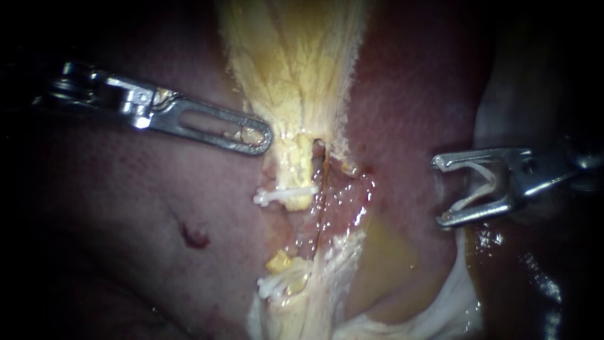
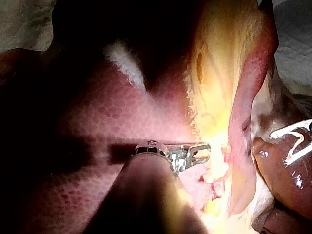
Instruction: Clipping first clip right tube
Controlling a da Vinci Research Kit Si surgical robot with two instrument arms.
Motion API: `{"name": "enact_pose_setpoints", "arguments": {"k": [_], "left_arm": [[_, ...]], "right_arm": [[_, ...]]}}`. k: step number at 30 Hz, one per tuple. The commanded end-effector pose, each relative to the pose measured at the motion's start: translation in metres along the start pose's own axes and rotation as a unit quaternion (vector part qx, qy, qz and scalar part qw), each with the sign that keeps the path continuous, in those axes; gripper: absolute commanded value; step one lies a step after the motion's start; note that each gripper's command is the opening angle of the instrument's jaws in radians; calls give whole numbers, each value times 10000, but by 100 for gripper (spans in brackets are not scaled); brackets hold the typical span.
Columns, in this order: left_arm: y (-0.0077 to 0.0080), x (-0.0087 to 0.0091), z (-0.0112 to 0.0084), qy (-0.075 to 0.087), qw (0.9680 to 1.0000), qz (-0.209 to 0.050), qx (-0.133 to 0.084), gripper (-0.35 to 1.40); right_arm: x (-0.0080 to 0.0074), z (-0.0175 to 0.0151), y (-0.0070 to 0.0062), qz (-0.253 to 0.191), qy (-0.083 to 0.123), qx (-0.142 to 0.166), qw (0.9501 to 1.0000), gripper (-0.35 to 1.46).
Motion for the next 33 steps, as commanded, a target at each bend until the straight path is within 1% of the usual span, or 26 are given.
{"name": "enact_pose_setpoints", "arguments": {"k": [1,3,6,11,13,16,26,33], "left_arm": [[0,0,-2,3,10000,1,3,-35],[-1,0,-6,10,10000,1,10,-35],[-1,-1,-19,52,10000,-3,49,-35],[-2,-11,-51,-13,10000,-28,-12,-35],[-2,-14,-60,-37,10000,-39,-35,-35],[-2,-19,-69,-74,9999,-54,-50,-35],[-1,-20,-71,-102,9999,-58,-56,-35],[-1,-20,-71,-101,9999,-58,-55,-35]], "right_arm": [[0,0,0,1,2,-1,10000,50],[0,0,0,1,2,-1,10000,50],[0,0,0,1,2,-1,10000,50],[1,1,0,2,2,-2,10000,50],[1,1,0,2,2,-3,10000,50],[1,1,0,2,2,-3,10000,50],[1,2,0,6,31,-9,10000,50],[6,15,-1,15,134,-20,9999,50]]}}
